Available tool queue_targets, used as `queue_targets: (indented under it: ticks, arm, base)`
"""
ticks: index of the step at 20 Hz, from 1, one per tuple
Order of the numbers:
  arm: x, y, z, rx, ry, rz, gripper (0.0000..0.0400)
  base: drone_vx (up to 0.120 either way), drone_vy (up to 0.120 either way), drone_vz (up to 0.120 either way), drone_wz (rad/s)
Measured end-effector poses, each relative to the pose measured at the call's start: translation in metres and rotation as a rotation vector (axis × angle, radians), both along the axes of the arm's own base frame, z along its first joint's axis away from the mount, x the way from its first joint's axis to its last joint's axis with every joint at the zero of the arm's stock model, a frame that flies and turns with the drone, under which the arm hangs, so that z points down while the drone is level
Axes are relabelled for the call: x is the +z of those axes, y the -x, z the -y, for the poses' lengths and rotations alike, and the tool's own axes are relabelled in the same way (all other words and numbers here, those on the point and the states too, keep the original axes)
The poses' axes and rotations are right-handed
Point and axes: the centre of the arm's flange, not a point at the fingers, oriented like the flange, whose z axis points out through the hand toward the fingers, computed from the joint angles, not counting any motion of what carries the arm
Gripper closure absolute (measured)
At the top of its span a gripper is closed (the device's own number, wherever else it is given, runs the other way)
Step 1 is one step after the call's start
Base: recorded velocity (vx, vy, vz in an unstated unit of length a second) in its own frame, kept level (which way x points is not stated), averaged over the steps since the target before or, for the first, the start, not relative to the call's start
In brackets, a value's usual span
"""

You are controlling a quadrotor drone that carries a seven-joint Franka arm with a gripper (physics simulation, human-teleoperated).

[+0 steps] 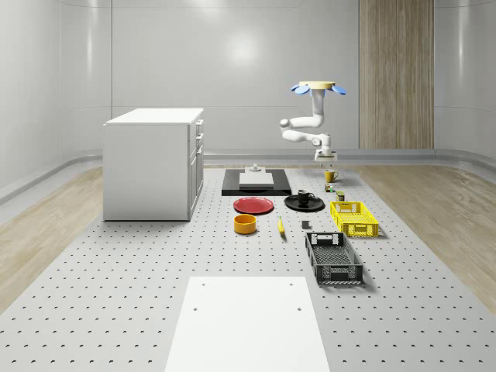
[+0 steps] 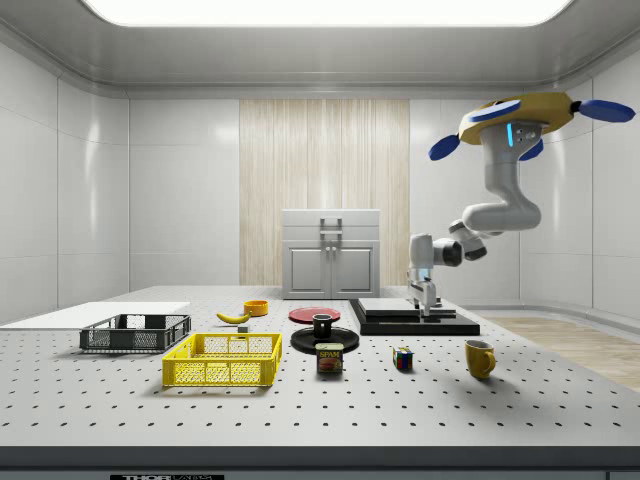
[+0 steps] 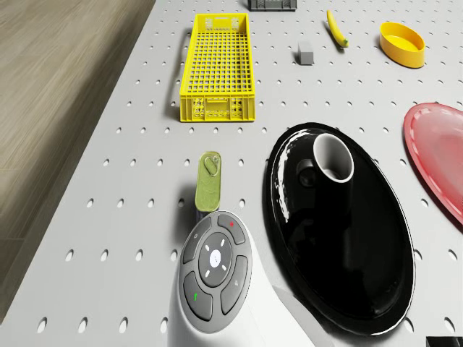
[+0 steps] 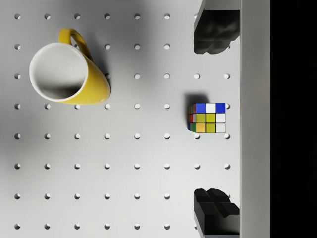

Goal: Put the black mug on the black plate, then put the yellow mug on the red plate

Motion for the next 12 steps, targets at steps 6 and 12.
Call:
queue_targets:
  ticks: [6, 12]
  arm:
    - [0.0000, 0.0000, 0.0000, 0.000, 0.000, 0.000, 0.0000]
    - [0.0000, 0.0000, 0.0000, 0.000, 0.000, 0.000, 0.0000]
  base:
    - [-0.120, 0.000, 0.000, 0.000]
    - [-0.120, 0.000, 0.000, 0.000]
